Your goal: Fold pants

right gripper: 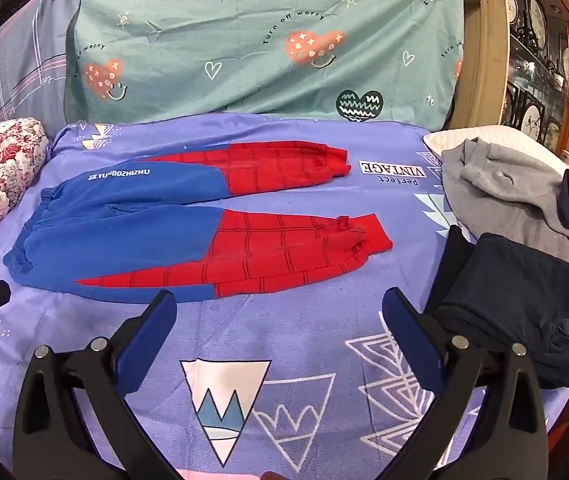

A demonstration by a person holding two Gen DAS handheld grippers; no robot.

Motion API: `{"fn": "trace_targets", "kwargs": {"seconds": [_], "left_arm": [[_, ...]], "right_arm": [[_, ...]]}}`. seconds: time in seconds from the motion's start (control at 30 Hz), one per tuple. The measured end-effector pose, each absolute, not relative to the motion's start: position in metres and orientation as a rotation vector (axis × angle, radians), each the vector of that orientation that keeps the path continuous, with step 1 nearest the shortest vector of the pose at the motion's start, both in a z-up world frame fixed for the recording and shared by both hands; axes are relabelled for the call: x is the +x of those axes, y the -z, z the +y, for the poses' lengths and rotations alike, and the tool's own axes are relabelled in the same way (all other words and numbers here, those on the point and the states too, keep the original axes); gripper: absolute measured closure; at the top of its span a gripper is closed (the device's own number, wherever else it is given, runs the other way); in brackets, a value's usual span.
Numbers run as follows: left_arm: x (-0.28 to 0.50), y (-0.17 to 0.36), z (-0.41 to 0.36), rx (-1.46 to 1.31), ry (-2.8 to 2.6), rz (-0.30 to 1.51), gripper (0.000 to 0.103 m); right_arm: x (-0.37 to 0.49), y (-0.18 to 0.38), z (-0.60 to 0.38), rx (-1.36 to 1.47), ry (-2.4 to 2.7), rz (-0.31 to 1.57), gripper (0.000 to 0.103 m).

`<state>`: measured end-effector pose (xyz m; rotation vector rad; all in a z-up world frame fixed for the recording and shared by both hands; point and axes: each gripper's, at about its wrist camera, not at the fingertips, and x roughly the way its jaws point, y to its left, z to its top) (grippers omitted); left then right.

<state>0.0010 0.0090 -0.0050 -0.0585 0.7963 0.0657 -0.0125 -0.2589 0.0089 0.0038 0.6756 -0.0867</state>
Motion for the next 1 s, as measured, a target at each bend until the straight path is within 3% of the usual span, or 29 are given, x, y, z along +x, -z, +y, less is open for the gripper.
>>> {"fn": "trace_targets", "kwargs": {"seconds": [1.0], "left_arm": [[0.0013,0.0018,0.0093,-0.05,-0.057,0.786,0.002]], "right_arm": [[-0.0118,0.0003,-0.2562,-0.03,0.097,0.679,0.001]]}}
